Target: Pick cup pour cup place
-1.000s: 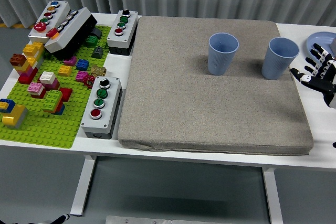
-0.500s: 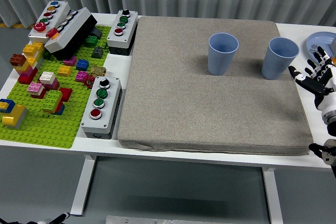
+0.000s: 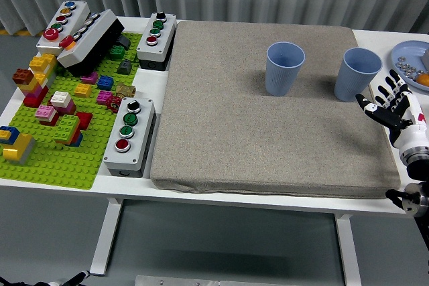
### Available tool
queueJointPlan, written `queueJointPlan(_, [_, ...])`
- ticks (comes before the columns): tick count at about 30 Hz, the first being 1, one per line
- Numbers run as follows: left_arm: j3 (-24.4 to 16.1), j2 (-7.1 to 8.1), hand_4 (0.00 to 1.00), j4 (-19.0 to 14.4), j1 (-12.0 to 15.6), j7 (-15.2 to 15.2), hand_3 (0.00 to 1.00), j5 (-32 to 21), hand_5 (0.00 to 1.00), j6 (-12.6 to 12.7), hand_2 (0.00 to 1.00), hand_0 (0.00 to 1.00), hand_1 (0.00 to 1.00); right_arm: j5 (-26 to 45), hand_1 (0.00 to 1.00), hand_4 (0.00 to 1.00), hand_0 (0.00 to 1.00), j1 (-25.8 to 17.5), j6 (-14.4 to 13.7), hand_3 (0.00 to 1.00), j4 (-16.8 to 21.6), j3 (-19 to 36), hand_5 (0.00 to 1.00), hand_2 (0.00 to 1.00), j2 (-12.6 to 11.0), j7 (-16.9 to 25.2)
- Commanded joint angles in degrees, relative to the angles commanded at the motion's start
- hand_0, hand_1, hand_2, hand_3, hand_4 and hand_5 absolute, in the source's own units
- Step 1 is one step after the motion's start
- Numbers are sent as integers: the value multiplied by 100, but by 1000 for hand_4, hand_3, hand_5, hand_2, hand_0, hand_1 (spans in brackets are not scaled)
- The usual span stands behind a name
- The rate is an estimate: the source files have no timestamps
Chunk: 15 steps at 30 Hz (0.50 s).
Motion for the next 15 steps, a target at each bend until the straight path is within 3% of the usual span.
queueJointPlan(15, [12, 7, 592, 0, -37, -3, 788, 10, 998, -7, 891, 844, 855, 79, 930, 824, 929, 251, 112, 998, -424, -80, 123, 998, 56, 11])
